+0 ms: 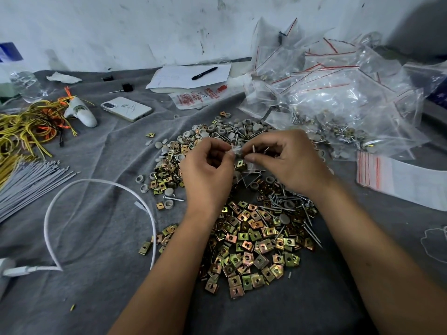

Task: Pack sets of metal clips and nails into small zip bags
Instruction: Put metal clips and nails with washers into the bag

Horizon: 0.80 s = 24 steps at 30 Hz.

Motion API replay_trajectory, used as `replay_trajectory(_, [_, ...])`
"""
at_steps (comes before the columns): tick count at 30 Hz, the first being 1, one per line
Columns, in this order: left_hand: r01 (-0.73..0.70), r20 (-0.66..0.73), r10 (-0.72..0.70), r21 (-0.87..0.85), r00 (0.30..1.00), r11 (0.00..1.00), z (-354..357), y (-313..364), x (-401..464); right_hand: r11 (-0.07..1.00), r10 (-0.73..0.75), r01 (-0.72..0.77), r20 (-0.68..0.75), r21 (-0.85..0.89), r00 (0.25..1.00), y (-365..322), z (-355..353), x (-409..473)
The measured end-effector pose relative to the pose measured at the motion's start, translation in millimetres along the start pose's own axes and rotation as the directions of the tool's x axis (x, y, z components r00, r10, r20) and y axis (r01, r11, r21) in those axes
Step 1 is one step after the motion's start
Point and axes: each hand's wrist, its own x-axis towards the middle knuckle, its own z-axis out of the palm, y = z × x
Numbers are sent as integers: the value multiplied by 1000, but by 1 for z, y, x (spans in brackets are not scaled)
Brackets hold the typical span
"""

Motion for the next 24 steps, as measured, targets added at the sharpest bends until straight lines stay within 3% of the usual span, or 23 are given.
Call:
replay_trajectory(5, [10, -8, -10, -2, 1000, 1000, 0, 2, -1, 992, 94, -80, -146, 98, 985, 6, -11, 1])
replay_trajectory(9, [1, -19, -1, -10, 1000, 1000, -1, 3, -2, 988, 155, -153, -238, 26, 959, 14, -22, 3])
replay_trajectory(14, [-18, -29, 18, -4, 999, 1000, -1, 2, -2, 979, 200, -202, -146, 1, 969, 16, -25, 2])
replay_trajectory(16, [-22, -34, 22, 4, 999, 1000, -1, 2, -2, 971, 221, -230, -130, -59, 967, 19, -24, 2])
replay_trajectory(20, [-15, -31, 15, 3, 999, 1000, -1, 2, -2, 919, 241, -309, -270, -245, 932, 29, -27, 2])
replay_trajectory(24, [-18, -30, 18, -1, 999, 1000, -1, 2, -2, 840, 255, -333, -232, -427, 939, 31, -22, 1])
